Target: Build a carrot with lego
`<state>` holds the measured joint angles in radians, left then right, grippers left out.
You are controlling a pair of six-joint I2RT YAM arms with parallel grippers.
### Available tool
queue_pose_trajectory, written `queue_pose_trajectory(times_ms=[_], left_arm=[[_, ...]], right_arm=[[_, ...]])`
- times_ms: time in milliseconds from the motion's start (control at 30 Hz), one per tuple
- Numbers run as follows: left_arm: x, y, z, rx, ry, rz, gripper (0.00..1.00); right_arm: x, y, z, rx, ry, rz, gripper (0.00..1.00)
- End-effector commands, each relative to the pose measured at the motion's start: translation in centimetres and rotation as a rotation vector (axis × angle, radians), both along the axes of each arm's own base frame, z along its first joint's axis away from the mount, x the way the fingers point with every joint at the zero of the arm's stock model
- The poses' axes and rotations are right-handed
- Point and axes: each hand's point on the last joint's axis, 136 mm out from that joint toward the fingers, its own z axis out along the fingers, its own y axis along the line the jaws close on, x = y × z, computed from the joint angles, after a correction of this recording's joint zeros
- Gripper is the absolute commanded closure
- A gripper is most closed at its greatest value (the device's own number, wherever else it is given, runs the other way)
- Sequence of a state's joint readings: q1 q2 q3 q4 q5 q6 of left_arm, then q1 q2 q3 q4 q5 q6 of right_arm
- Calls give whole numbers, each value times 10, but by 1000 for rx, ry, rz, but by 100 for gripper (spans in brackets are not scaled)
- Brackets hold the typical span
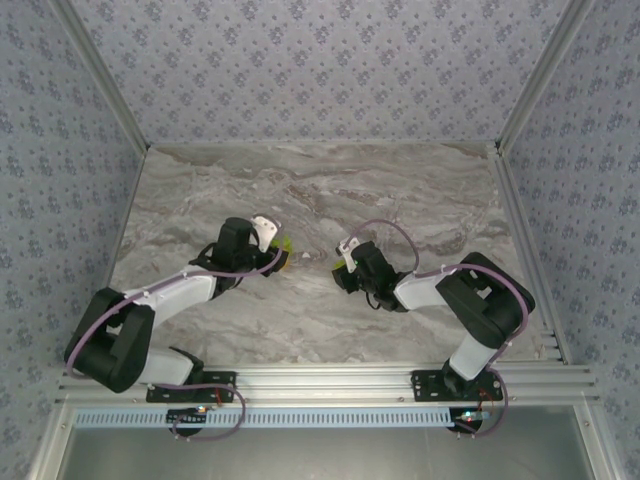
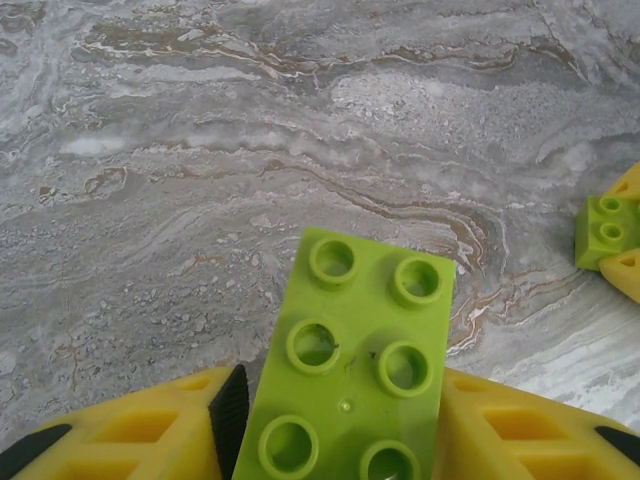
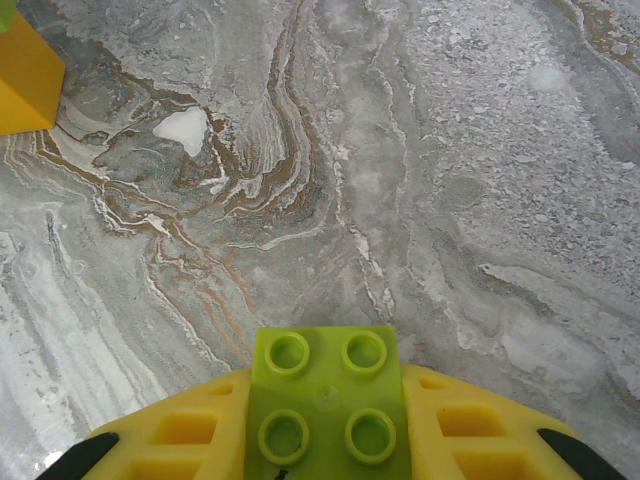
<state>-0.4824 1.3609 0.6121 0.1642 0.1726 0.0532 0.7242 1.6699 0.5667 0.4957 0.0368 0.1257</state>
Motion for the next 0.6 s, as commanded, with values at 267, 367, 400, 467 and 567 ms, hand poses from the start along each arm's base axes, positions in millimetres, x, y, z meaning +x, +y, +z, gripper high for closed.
queue_pose_trajectory(times_ms=[267, 367, 400, 467, 567], left_arm=[[3, -11, 4, -18, 21, -50, 59], [2, -11, 3, -19, 26, -56, 62], [2, -12, 3, -19, 29, -59, 64], [1, -13, 3, -21, 31, -66, 66], [0, -15, 3, -28, 39, -79, 68]], right_arm=[[-4, -7, -4, -26, 38, 1, 87], [-3, -5, 0, -17, 40, 13, 87], [-2, -6, 2, -15, 40, 14, 87], [-2, -6, 5, -12, 41, 19, 87], [-1, -7, 11, 2, 43, 23, 87]])
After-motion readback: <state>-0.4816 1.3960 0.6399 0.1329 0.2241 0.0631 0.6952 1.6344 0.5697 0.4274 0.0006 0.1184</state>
